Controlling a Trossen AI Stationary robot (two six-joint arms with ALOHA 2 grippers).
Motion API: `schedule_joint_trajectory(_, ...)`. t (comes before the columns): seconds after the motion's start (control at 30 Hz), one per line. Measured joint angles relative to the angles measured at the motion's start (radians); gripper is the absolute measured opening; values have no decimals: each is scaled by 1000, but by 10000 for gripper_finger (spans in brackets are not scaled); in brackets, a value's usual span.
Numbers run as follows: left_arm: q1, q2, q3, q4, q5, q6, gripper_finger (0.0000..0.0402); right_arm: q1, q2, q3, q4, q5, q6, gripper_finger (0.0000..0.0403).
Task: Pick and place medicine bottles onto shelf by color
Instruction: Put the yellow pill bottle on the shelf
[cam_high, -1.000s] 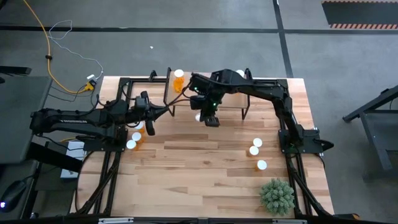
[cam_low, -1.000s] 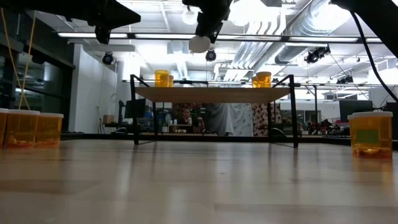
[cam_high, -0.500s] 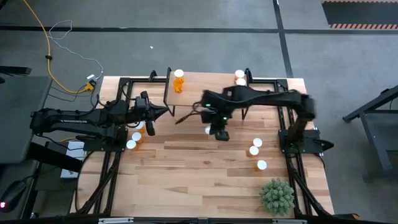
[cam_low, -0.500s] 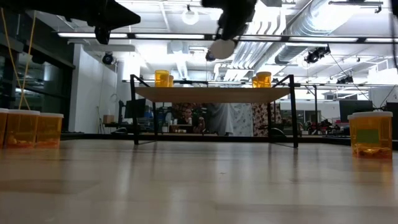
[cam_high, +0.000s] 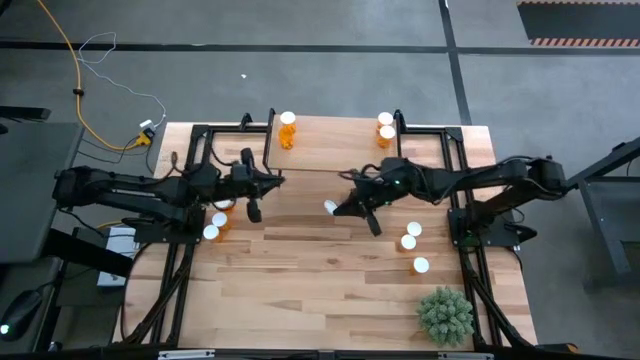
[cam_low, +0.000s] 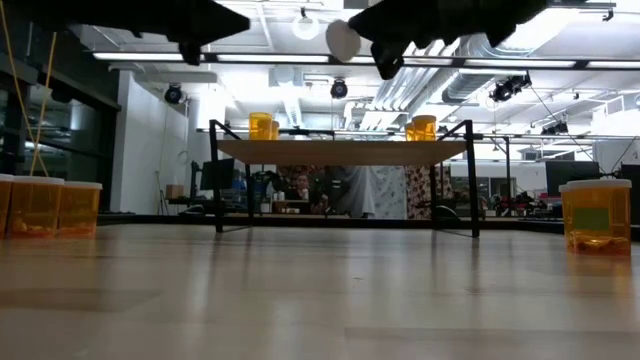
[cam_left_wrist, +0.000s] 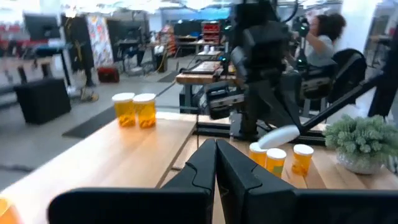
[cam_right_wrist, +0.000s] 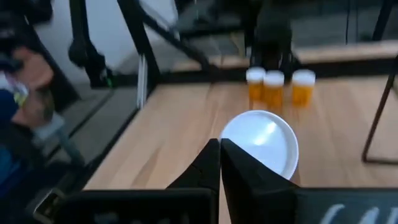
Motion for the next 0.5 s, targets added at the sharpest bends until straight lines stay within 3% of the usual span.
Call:
schedule_joint_trajectory(0.2,-51,163,10,148,-2,158,50,0,29,-106,318,64,53,0)
schedule_joint_trajectory(0.5,-171,310,76,151,-145,324,211,6,73,-111,456,149,161,0)
